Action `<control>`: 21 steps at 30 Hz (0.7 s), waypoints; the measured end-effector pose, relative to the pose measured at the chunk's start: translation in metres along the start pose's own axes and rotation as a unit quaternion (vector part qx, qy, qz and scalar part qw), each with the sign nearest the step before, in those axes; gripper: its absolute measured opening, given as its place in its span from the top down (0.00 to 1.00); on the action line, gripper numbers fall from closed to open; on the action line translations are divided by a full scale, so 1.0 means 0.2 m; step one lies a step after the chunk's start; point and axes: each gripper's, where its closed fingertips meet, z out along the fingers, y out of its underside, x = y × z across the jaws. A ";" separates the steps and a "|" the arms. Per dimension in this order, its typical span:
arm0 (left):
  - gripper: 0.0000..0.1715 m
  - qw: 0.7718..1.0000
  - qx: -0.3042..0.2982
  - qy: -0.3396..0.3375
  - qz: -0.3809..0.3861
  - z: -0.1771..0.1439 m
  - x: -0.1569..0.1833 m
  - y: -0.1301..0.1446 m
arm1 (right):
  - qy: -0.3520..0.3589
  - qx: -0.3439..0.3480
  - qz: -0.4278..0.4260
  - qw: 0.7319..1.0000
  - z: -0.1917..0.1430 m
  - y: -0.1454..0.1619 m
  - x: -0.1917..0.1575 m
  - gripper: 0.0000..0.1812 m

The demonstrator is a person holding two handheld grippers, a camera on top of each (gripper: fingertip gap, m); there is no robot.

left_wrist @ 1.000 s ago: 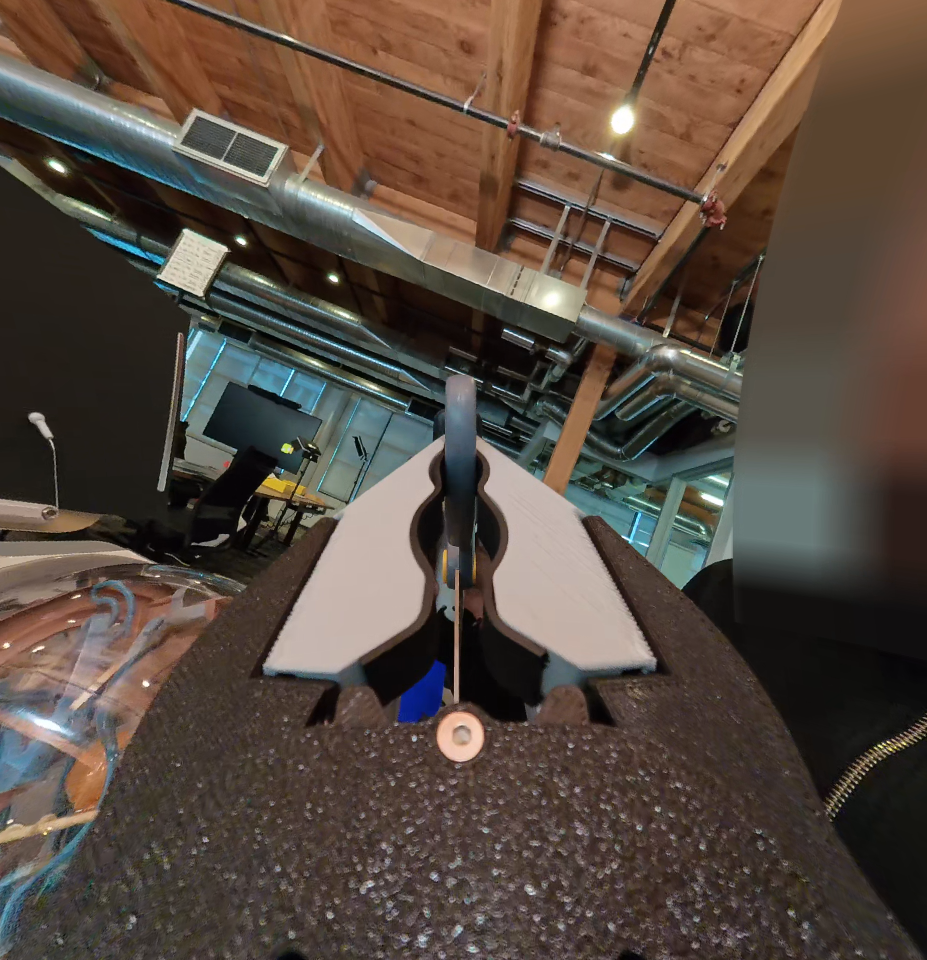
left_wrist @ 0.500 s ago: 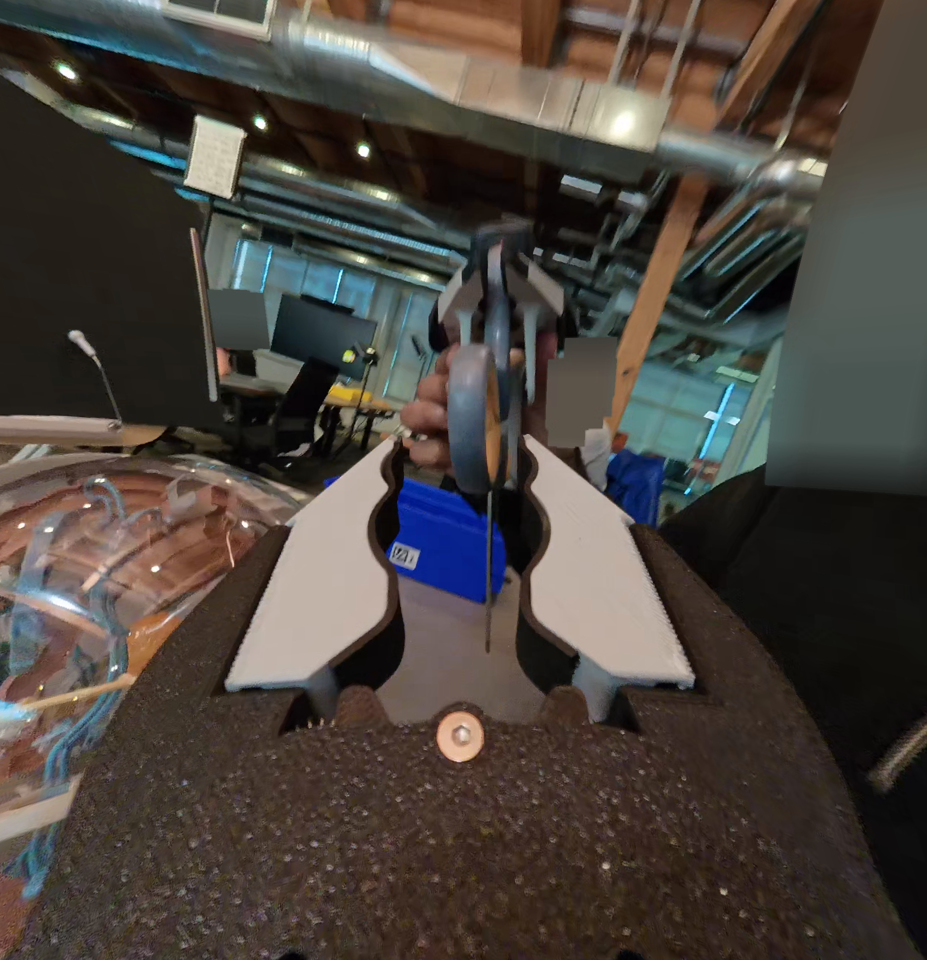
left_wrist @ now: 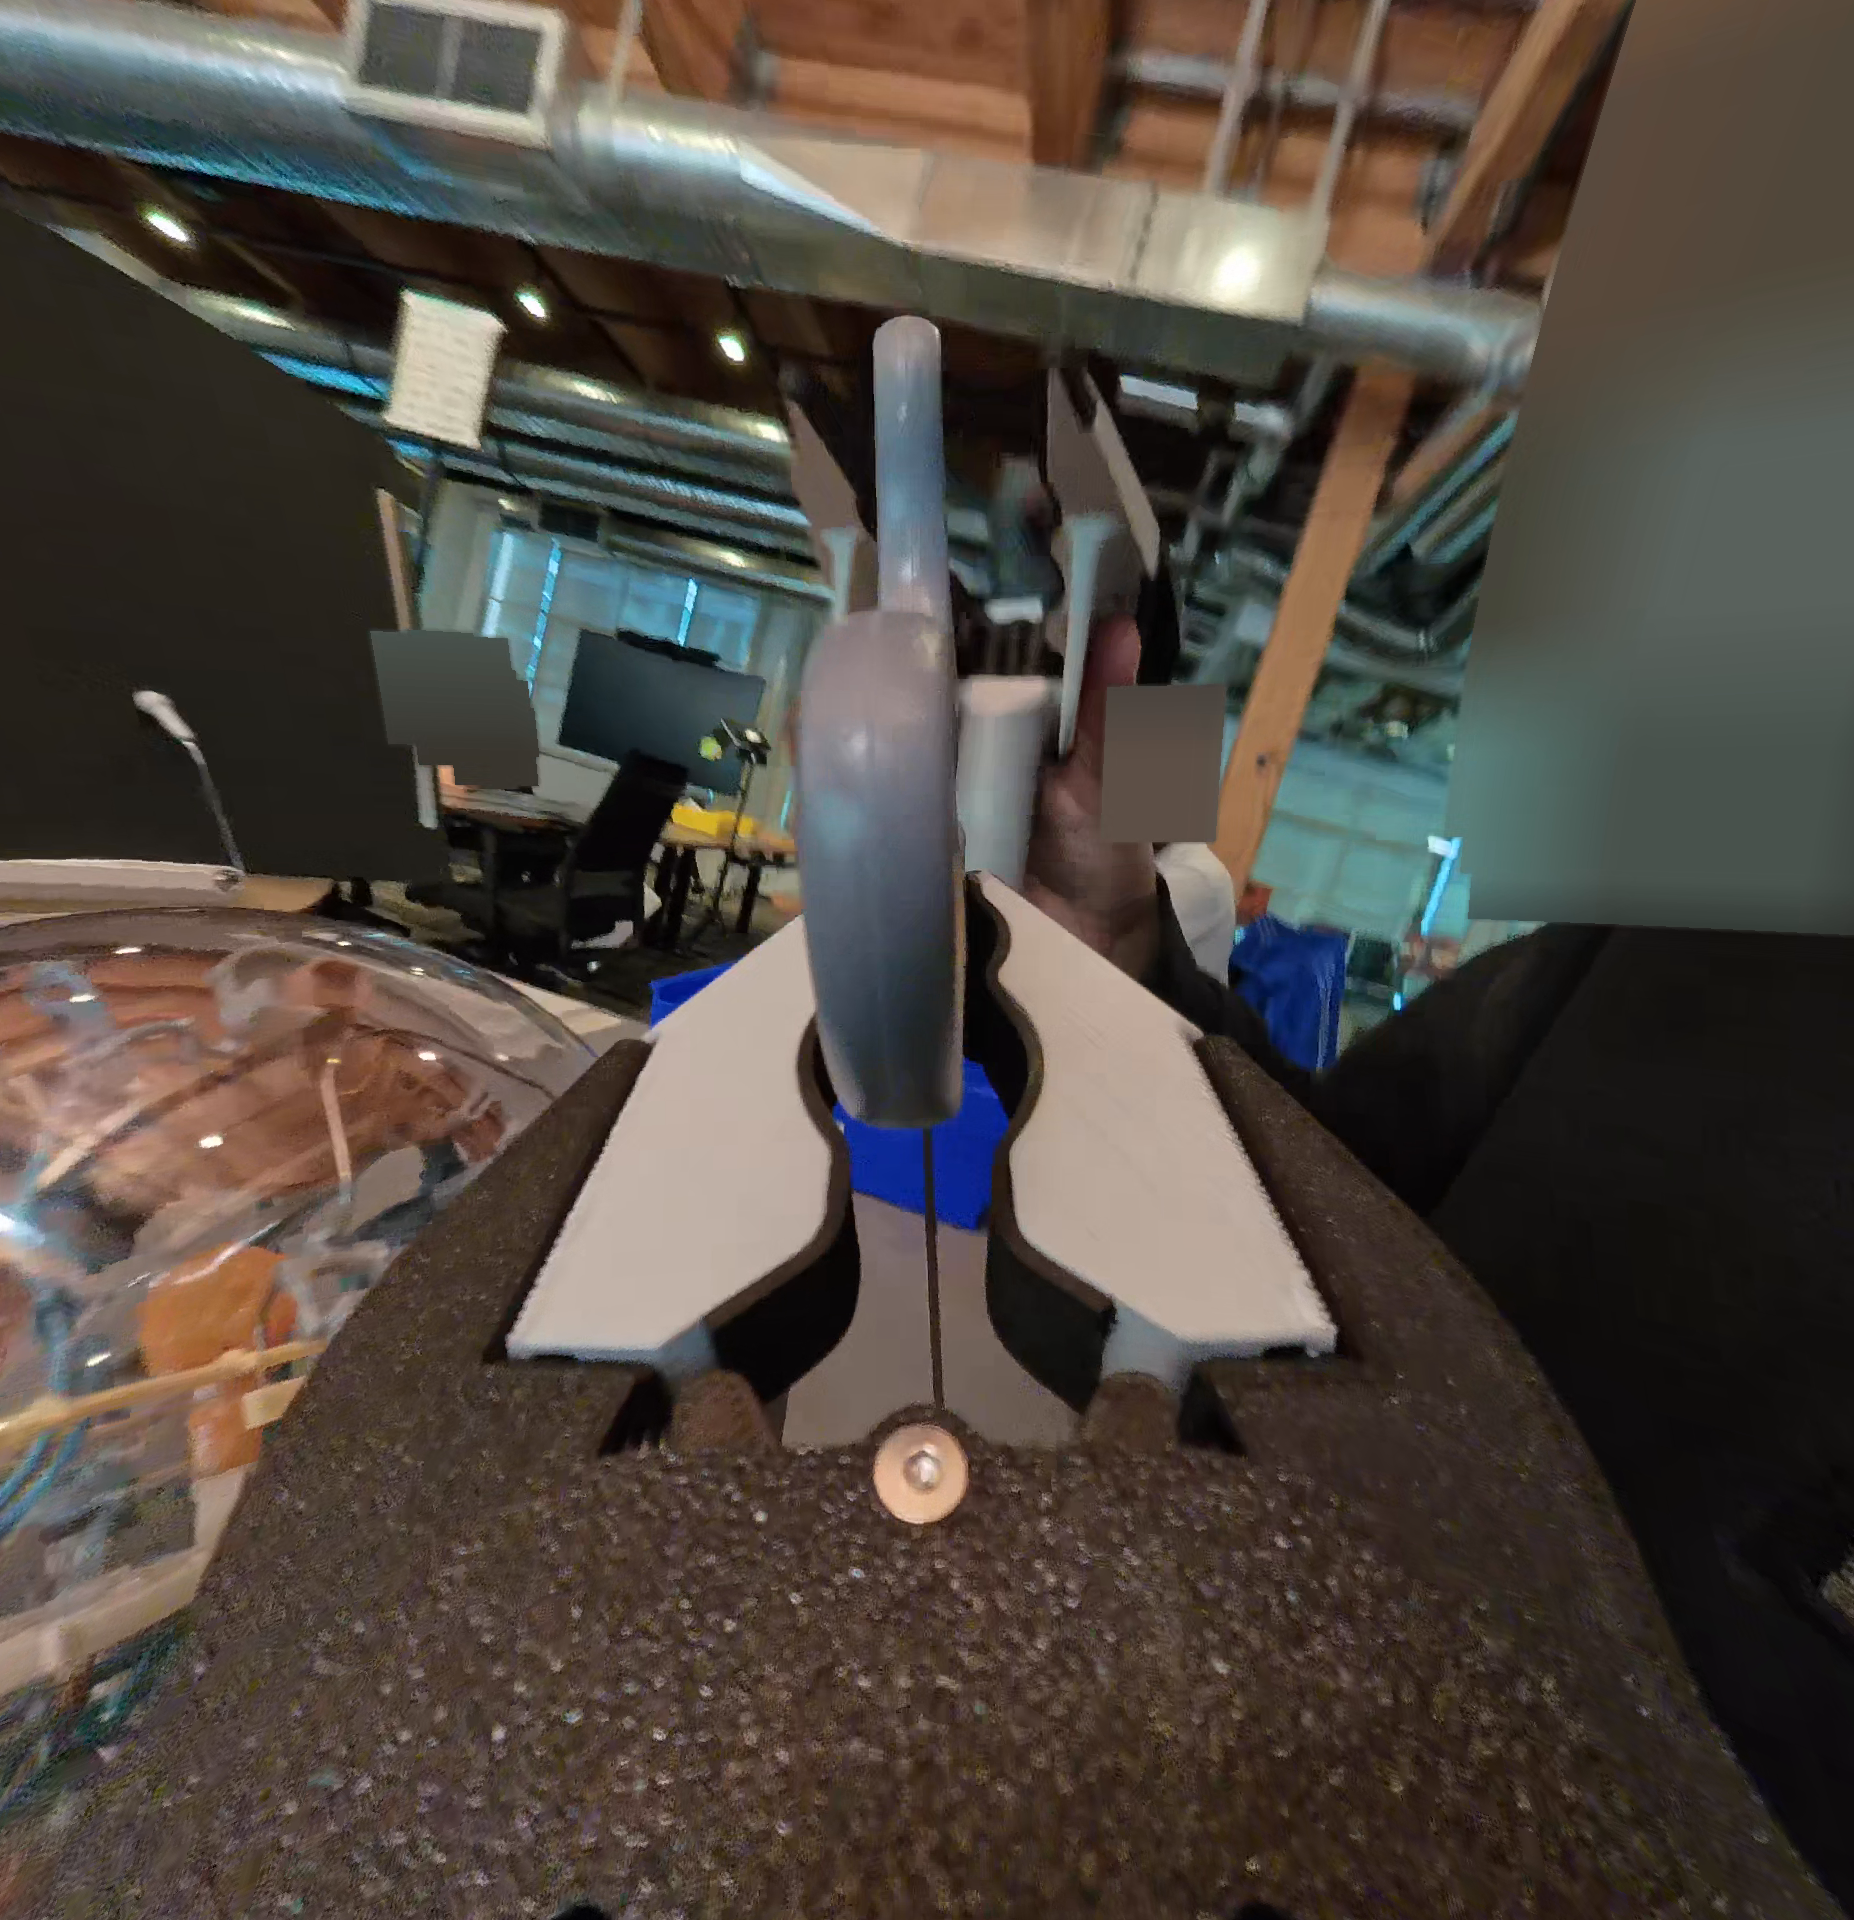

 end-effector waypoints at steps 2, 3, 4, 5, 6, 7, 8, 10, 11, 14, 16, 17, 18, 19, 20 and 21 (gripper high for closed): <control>0.92 0.999 0.041 -0.017 -0.023 -0.05 -0.05 -0.08 | 0.063 0.049 -0.062 0.995 -0.09 -0.07 0.06 0.75; 0.92 0.998 0.057 -0.025 -0.029 -0.08 -0.08 -0.11 | 0.085 0.067 -0.081 0.991 -0.13 -0.09 0.07 0.75; 0.92 0.997 0.068 -0.035 -0.031 -0.10 -0.11 -0.13 | 0.095 0.074 -0.099 0.988 -0.15 -0.09 0.05 0.76; 0.91 0.996 0.073 -0.043 -0.030 -0.11 -0.13 -0.14 | 0.100 0.072 -0.114 0.986 -0.17 -0.07 0.03 0.75; 0.91 0.996 0.074 -0.048 -0.029 -0.12 -0.14 -0.15 | 0.110 0.067 -0.127 0.983 -0.18 -0.04 0.01 0.75; 0.91 0.996 0.074 -0.049 -0.029 -0.13 -0.15 -0.15 | 0.123 0.061 -0.139 0.981 -0.19 -0.01 0.01 0.75; 0.91 0.996 0.072 -0.048 -0.028 -0.13 -0.15 -0.15 | 0.132 0.060 -0.150 0.978 -0.20 0.01 0.00 0.75; 0.91 0.997 0.059 -0.045 -0.018 -0.12 -0.15 -0.14 | 0.159 0.069 -0.164 0.971 -0.22 0.01 0.02 0.75; 0.91 0.998 0.048 -0.042 -0.011 -0.11 -0.14 -0.13 | 0.169 0.077 -0.163 0.969 -0.24 -0.02 0.04 0.72; 0.91 0.999 0.030 -0.039 0.006 -0.09 -0.12 -0.10 | 0.116 0.072 -0.074 0.988 -0.19 -0.06 0.01 0.61; 0.91 0.999 0.031 -0.039 0.011 -0.08 -0.11 -0.10 | 0.077 0.045 0.007 0.996 -0.15 -0.03 0.00 0.59; 0.91 0.998 0.029 -0.045 0.018 -0.07 -0.11 -0.09 | 0.074 0.022 0.033 0.996 -0.13 -0.01 0.01 0.61; 0.91 0.998 0.024 -0.055 0.030 -0.07 -0.12 -0.08 | 0.072 -0.003 0.041 0.997 -0.11 0.02 0.01 0.64; 0.91 0.996 0.017 -0.071 0.049 -0.08 -0.12 -0.08 | 0.081 -0.024 0.039 0.996 -0.09 0.05 0.03 0.67; 0.91 0.993 0.011 -0.091 0.072 -0.08 -0.14 -0.08 | 0.095 -0.036 0.030 0.994 -0.08 0.07 0.04 0.69; 0.91 0.989 0.006 -0.113 0.096 -0.09 -0.15 -0.08 | 0.099 -0.037 0.019 0.994 -0.07 0.07 0.03 0.69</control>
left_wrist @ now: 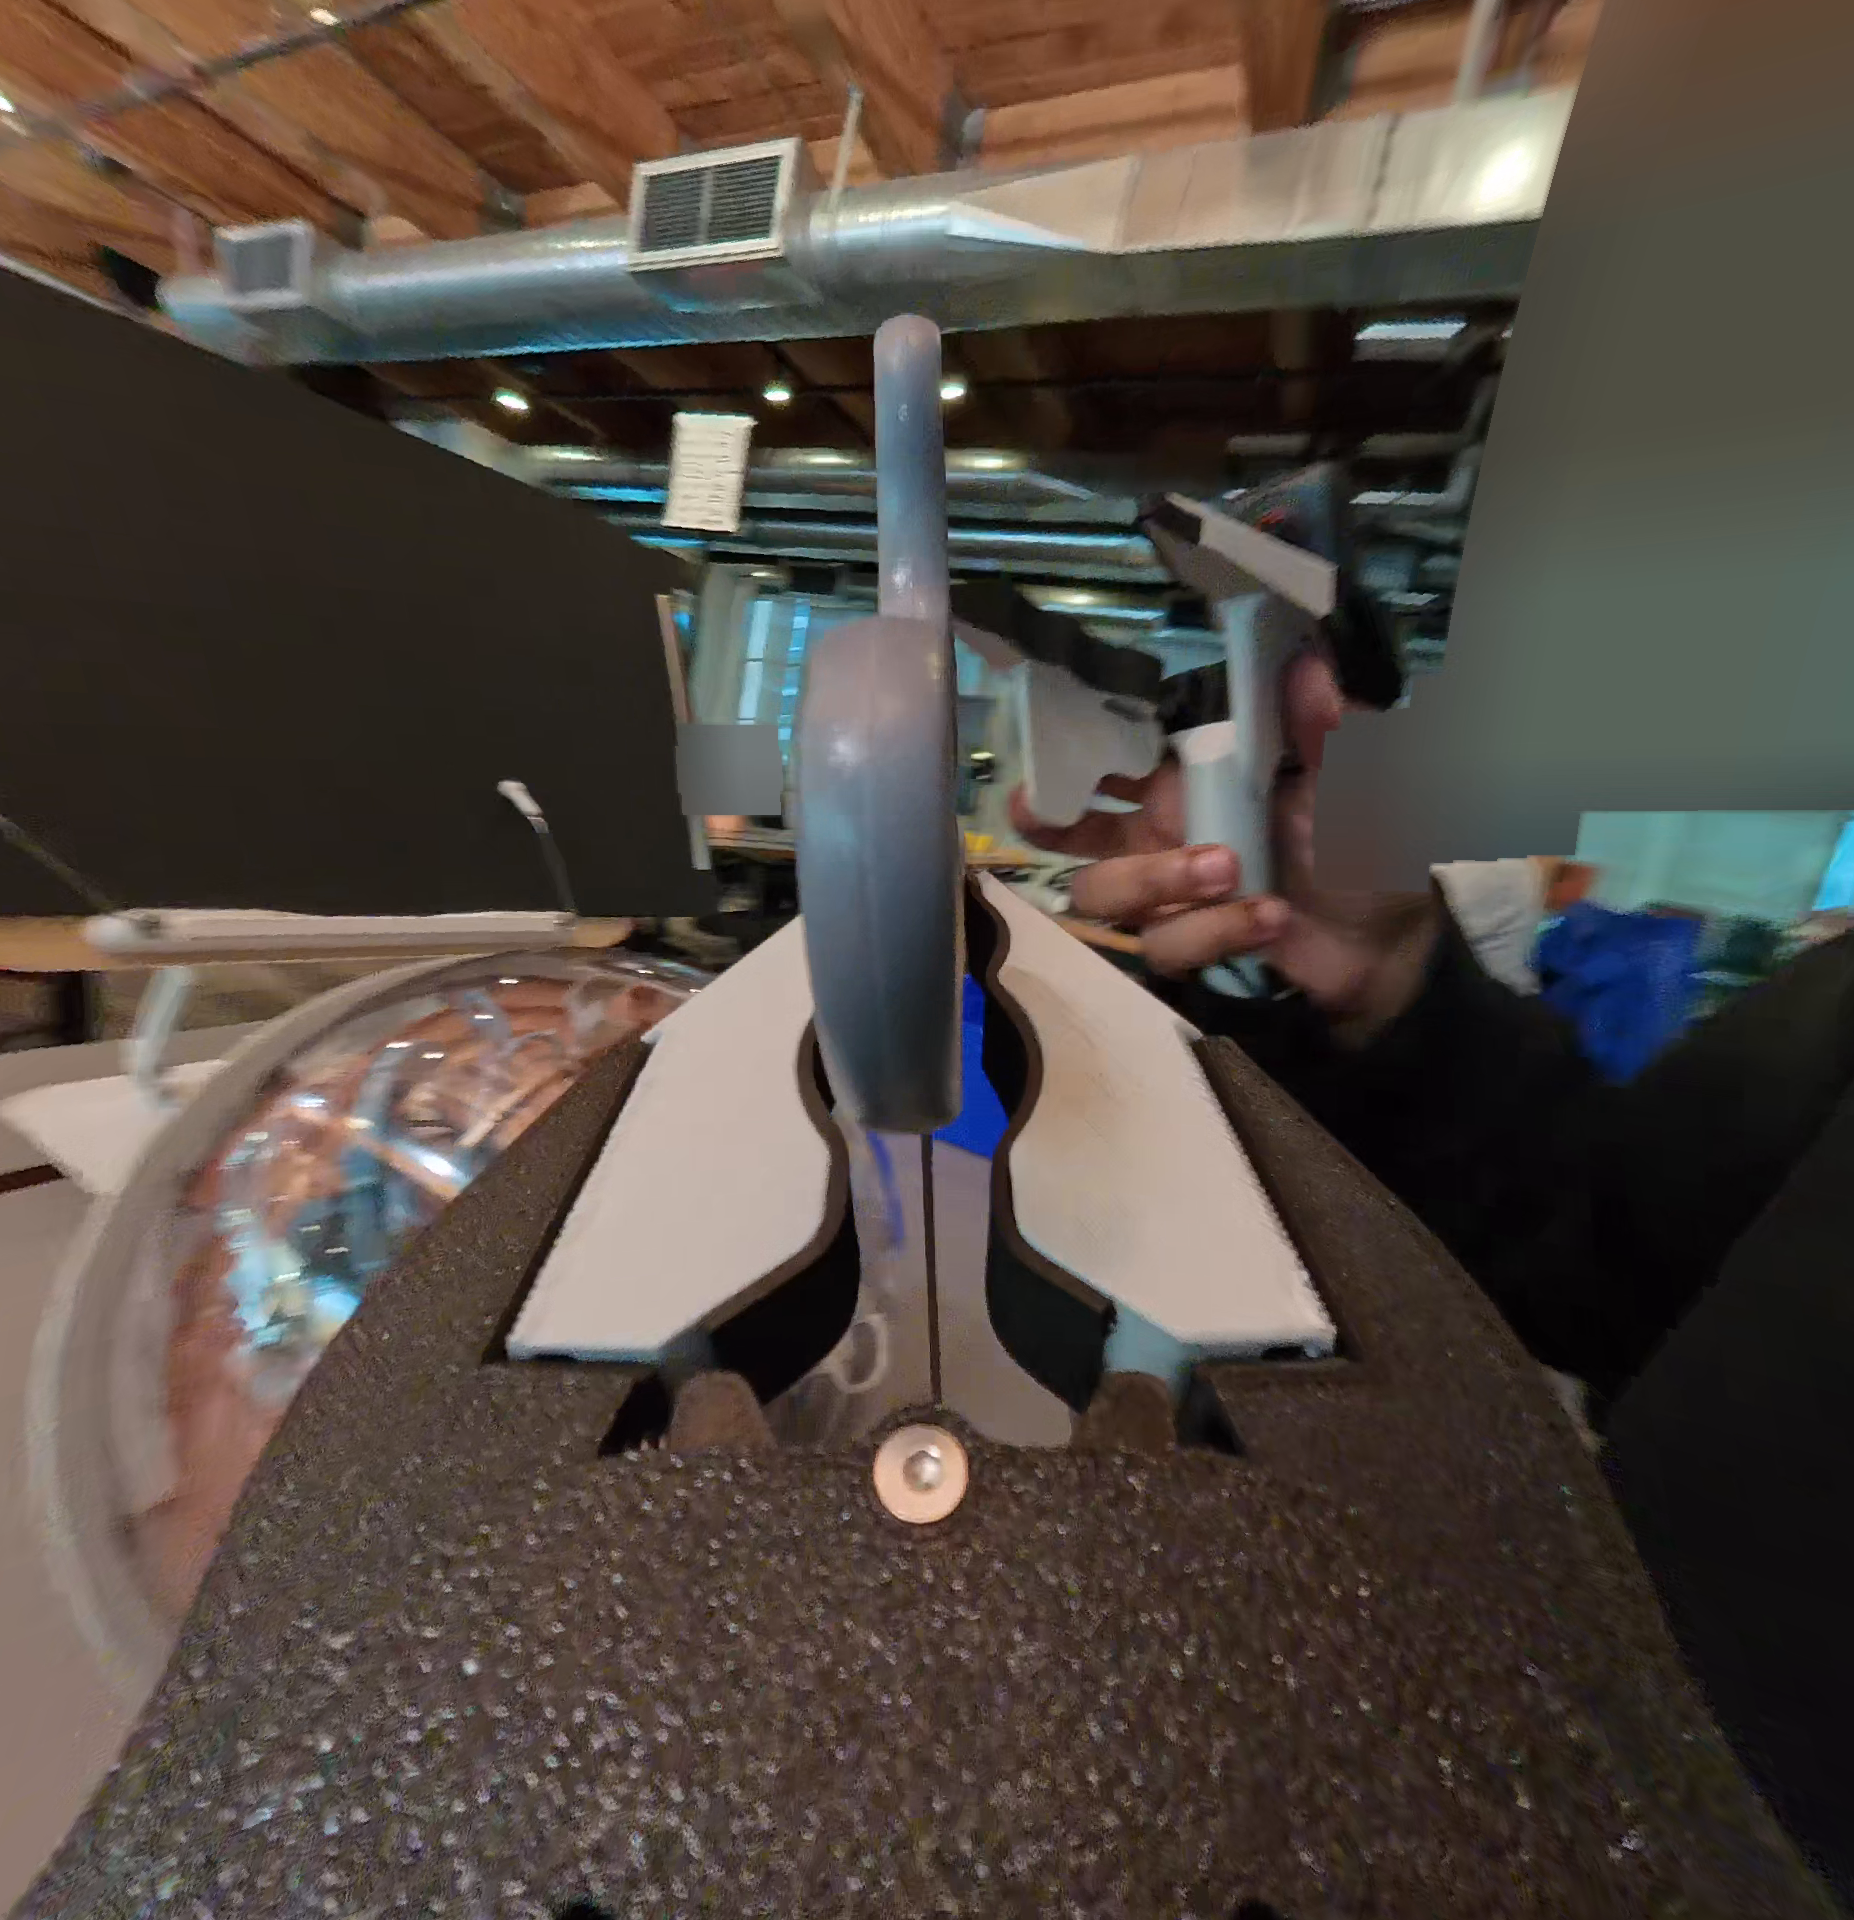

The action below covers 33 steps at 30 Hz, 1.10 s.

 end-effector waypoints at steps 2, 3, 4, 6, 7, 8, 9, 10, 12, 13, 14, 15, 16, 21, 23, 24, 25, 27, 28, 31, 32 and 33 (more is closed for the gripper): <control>0.91 0.998 -0.006 -0.046 0.046 -0.01 -0.03 -0.01 | -0.023 0.021 -0.011 0.999 0.00 -0.03 -0.10 0.74; 0.92 0.996 -0.009 -0.058 0.063 -0.01 -0.03 -0.01 | -0.031 0.034 -0.010 0.999 0.01 -0.04 -0.13 0.75; 0.92 0.995 -0.011 -0.065 0.078 -0.01 -0.03 -0.01 | -0.031 0.038 -0.009 0.999 0.02 -0.03 -0.15 0.75; 0.92 0.991 -0.020 -0.077 0.107 0.01 -0.02 0.00 | -0.025 0.027 -0.015 0.999 0.06 0.02 -0.17 0.75; 0.92 0.988 -0.031 -0.082 0.126 0.03 0.00 0.01 | -0.016 0.018 -0.023 0.999 0.09 0.05 -0.16 0.75; 0.92 0.984 -0.041 -0.088 0.150 0.04 0.02 0.03 | 0.000 0.014 -0.031 0.999 0.10 0.07 -0.14 0.75; 0.92 0.979 -0.053 -0.092 0.176 0.06 0.04 0.06 | 0.015 0.016 -0.041 0.999 0.11 0.07 -0.13 0.75; 0.92 0.972 -0.062 -0.102 0.200 0.07 0.05 0.08 | 0.021 0.017 -0.055 0.998 0.11 0.06 -0.11 0.77; 0.92 0.963 -0.066 -0.114 0.237 0.09 0.09 0.10 | 0.043 0.014 -0.082 0.996 0.10 0.04 -0.09 0.90; 0.91 0.959 -0.063 -0.119 0.250 0.10 0.11 0.10 | 0.048 0.011 -0.092 0.995 0.10 0.03 -0.08 0.93; 0.91 0.953 -0.063 -0.126 0.267 0.10 0.13 0.10 | 0.039 0.006 -0.094 0.995 0.11 0.03 -0.10 0.93; 0.89 0.946 -0.065 -0.133 0.288 0.10 0.14 0.10 | 0.030 -0.003 -0.092 0.995 0.11 0.02 -0.11 0.93; 0.90 0.941 -0.065 -0.135 0.303 0.11 0.15 0.10 | 0.023 -0.010 -0.090 0.996 0.11 0.02 -0.12 0.93; 0.82 0.961 -0.030 -0.108 0.253 0.08 0.20 0.02 | 0.046 0.041 -0.134 0.989 0.02 -0.18 -0.07 0.93; 0.81 0.973 -0.021 -0.094 0.209 0.04 0.19 -0.04 | 0.071 0.060 -0.171 0.981 -0.04 -0.29 -0.02 0.94; 0.81 0.978 -0.017 -0.095 0.185 0.03 0.15 -0.06 | 0.083 0.066 -0.185 0.977 -0.06 -0.34 0.01 0.94; 0.81 0.982 -0.017 -0.095 0.163 0.01 0.11 -0.08 | 0.092 0.072 -0.197 0.973 -0.07 -0.38 0.05 0.93; 0.81 0.983 -0.045 -0.117 0.133 -0.01 -0.03 -0.05 | 0.106 0.077 -0.207 0.970 -0.08 -0.44 0.11 0.94; 0.82 0.981 -0.070 -0.133 0.125 -0.01 -0.11 -0.01 | 0.110 0.080 -0.210 0.968 -0.07 -0.47 0.14 0.94; 0.84 0.969 -0.124 -0.172 0.130 -0.01 -0.29 0.11 | 0.102 0.077 -0.215 0.968 0.01 -0.53 0.21 0.94; 0.88 0.965 -0.127 -0.183 0.137 -0.01 -0.32 0.12 | 0.095 0.077 -0.211 0.970 0.04 -0.55 0.23 0.94; 0.89 0.962 -0.130 -0.191 0.143 0.00 -0.35 0.13 | 0.088 0.075 -0.205 0.972 0.08 -0.57 0.25 0.94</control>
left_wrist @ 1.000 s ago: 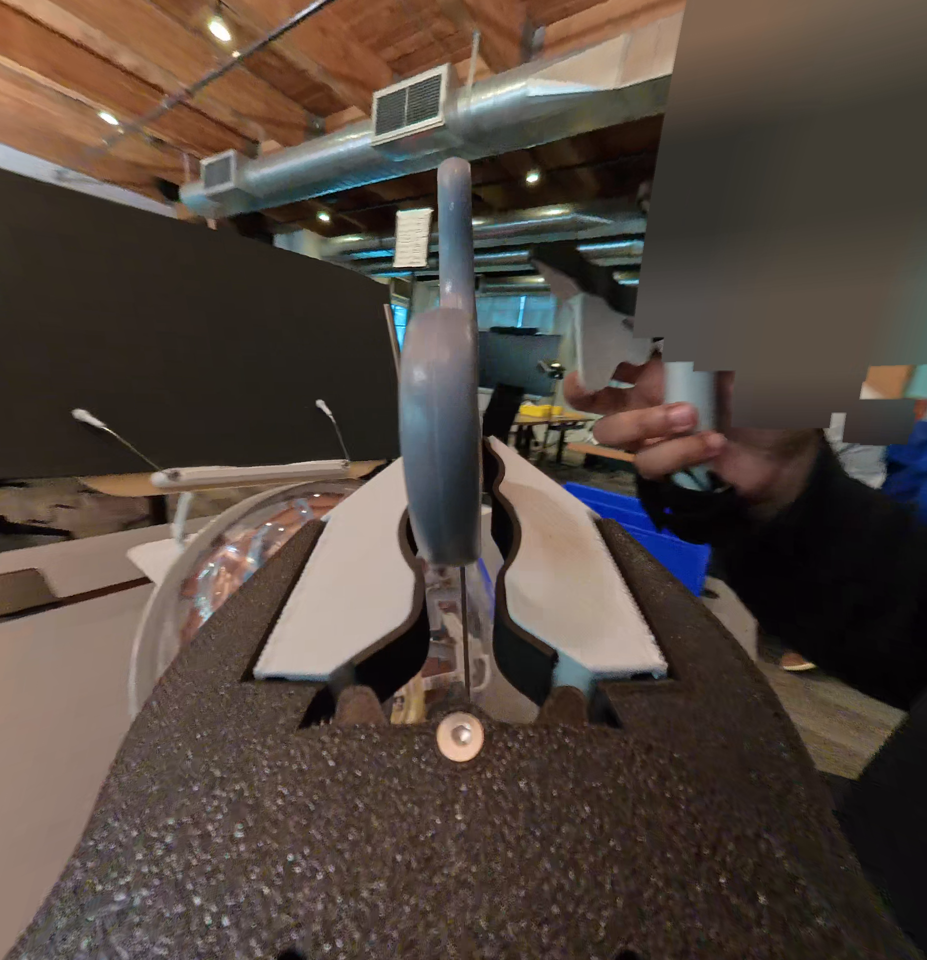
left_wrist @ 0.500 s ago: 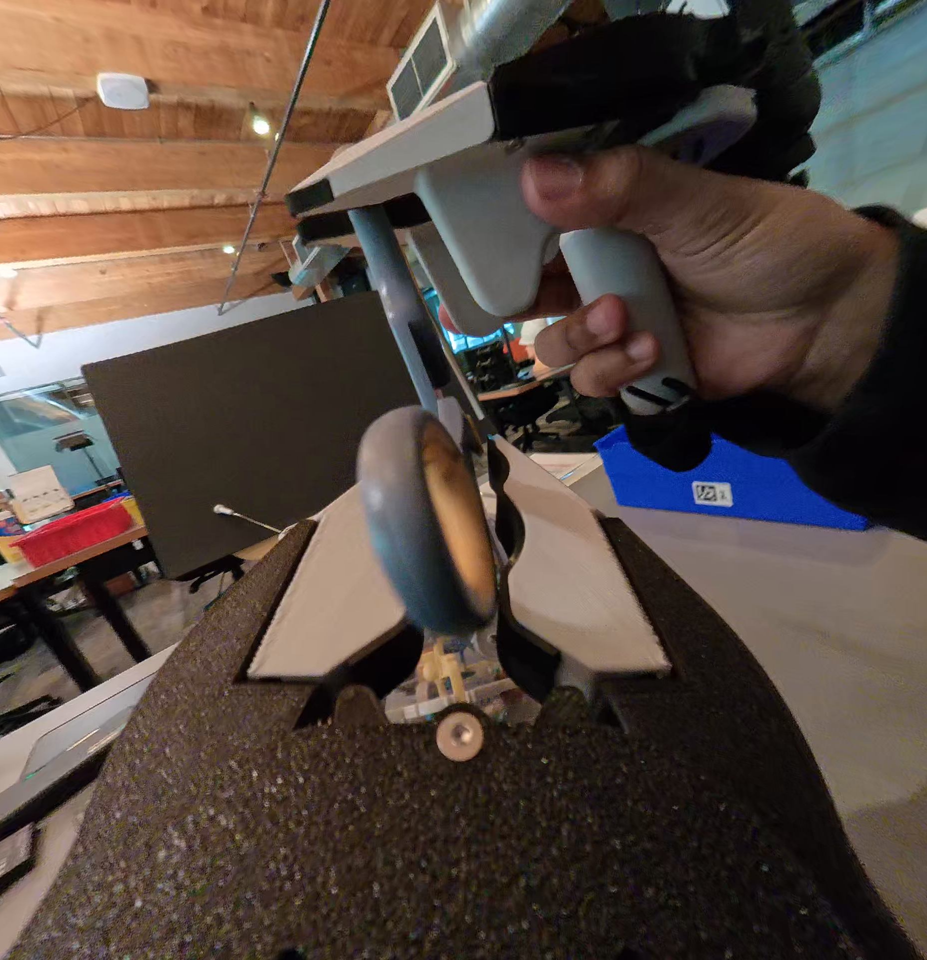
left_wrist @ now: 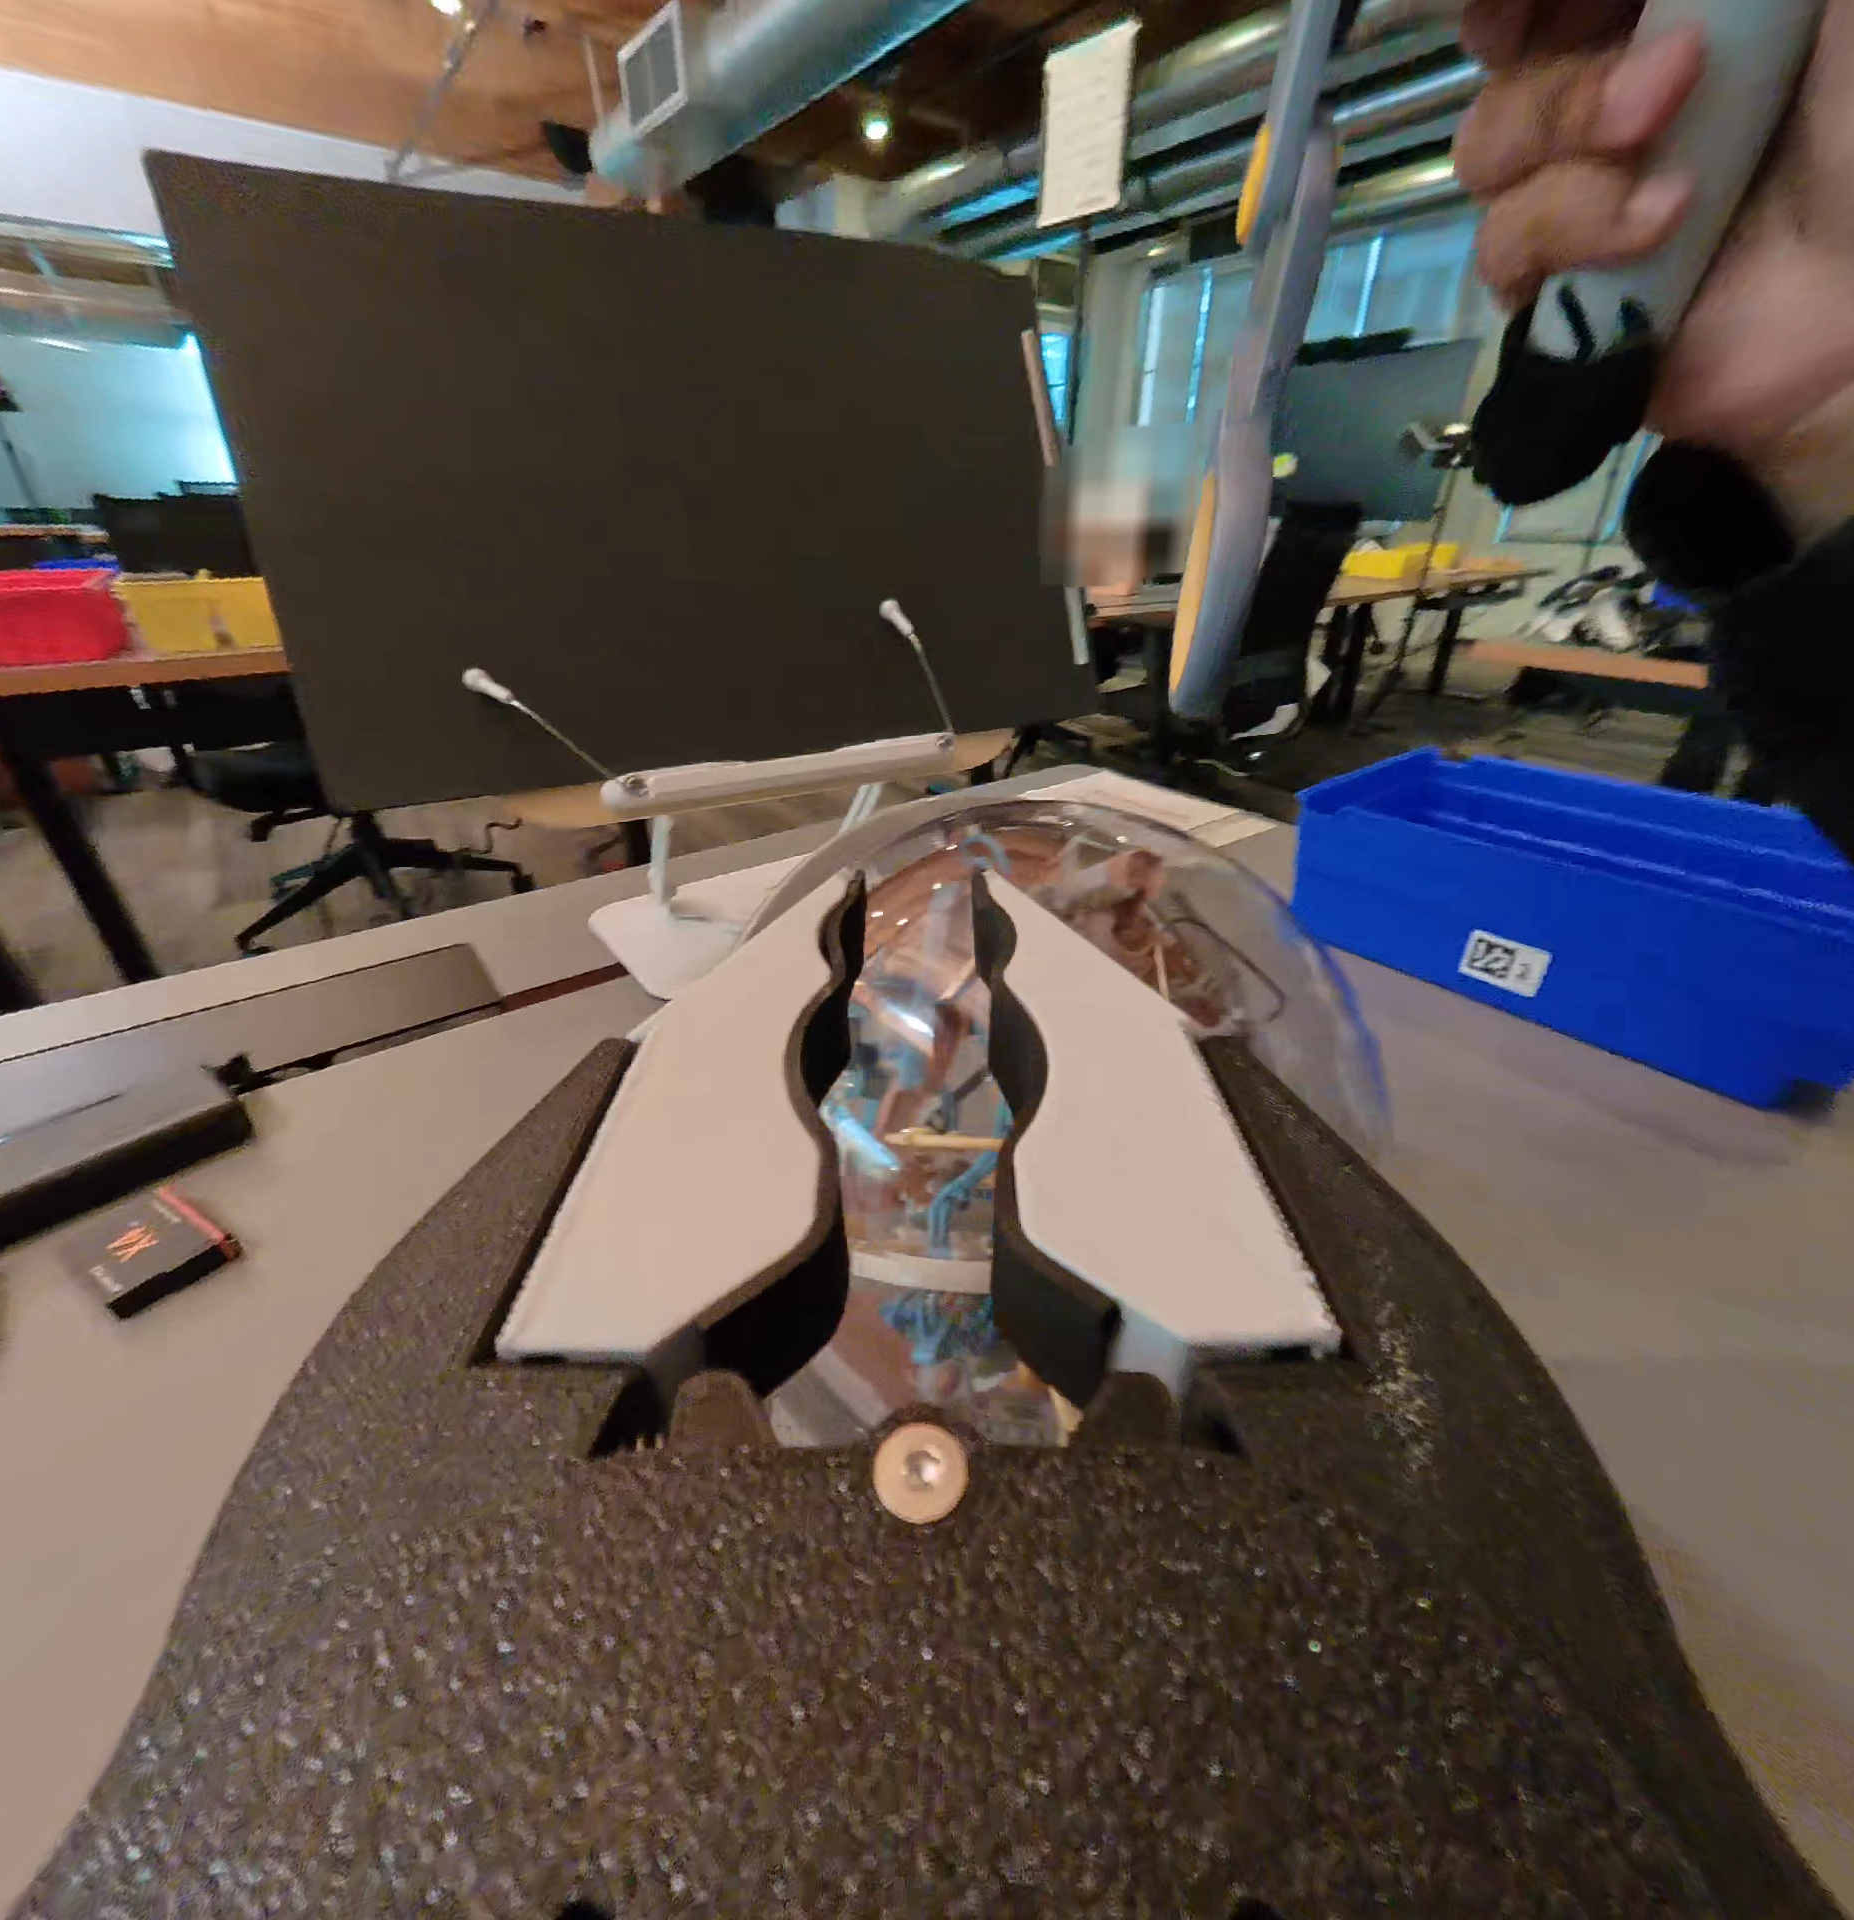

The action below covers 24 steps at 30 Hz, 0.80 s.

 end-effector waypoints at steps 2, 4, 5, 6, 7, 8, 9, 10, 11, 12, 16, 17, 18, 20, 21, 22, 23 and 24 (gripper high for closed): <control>0.92 1.000 -0.015 -0.008 0.009 0.03 -0.02 0.03 | -0.014 0.003 0.012 1.000 0.09 -0.02 0.03 0.94; 0.95 0.999 -0.036 -0.012 0.013 0.06 -0.02 0.08 | -0.027 0.007 0.025 0.999 0.16 -0.04 0.05 0.94; 0.96 0.999 -0.044 -0.010 0.013 0.06 -0.03 0.10 | -0.033 0.008 0.031 0.999 0.19 -0.04 0.05 0.94; 0.98 0.999 -0.039 -0.009 0.010 0.06 -0.03 0.10 | -0.039 0.014 0.037 0.998 0.21 -0.05 0.05 0.94; 1.00 0.999 -0.039 -0.009 0.008 0.06 -0.03 0.11 | -0.043 0.020 0.040 0.998 0.22 -0.07 0.04 0.94; 1.00 0.999 -0.037 -0.011 0.006 0.06 -0.03 0.11 | -0.047 0.027 0.040 0.998 0.24 -0.09 0.04 0.94; 1.00 0.999 -0.037 -0.010 0.005 0.06 -0.04 0.11 | -0.050 0.036 0.040 0.997 0.25 -0.11 0.03 0.94; 1.00 0.999 -0.038 -0.010 0.003 0.06 -0.04 0.11 | -0.052 0.047 0.039 0.997 0.25 -0.14 0.02 0.94; 1.00 0.999 -0.038 -0.010 0.002 0.05 -0.05 0.11 | -0.053 0.057 0.037 0.996 0.25 -0.16 0.02 0.94; 1.00 0.999 -0.037 -0.010 0.001 0.05 -0.05 0.11 | -0.053 0.067 0.037 0.996 0.24 -0.19 0.01 0.94; 1.00 0.999 -0.033 -0.015 0.001 0.05 -0.06 0.12 | -0.037 0.062 0.054 0.996 0.19 -0.11 0.01 0.94; 1.00 0.999 -0.033 -0.014 -0.001 0.05 -0.07 0.12 | -0.028 0.012 0.054 0.998 0.21 0.07 0.01 0.95; 1.00 0.999 -0.034 -0.010 -0.006 0.05 -0.06 0.12 | -0.023 -0.046 0.059 0.997 0.23 0.29 -0.01 0.90; 1.00 0.999 -0.040 -0.003 -0.011 0.06 -0.06 0.14 | -0.004 -0.032 0.028 0.999 0.18 0.25 0.02 0.93; 1.00 0.999 -0.035 -0.003 -0.012 0.06 -0.06 0.14 | 0.011 -0.040 0.003 0.999 0.18 0.23 0.03 0.94; 1.00 0.999 -0.034 -0.002 -0.014 0.07 -0.06 0.14 | -0.012 -0.040 0.028 0.999 0.18 0.24 0.00 0.94; 1.00 0.999 -0.033 -0.008 -0.013 0.07 -0.06 0.14 | -0.019 -0.041 0.057 0.997 0.20 0.24 -0.01 0.94; 1.00 0.999 -0.034 -0.016 -0.009 0.07 -0.08 0.14 | -0.011 -0.048 0.050 0.998 0.20 0.25 0.01 0.94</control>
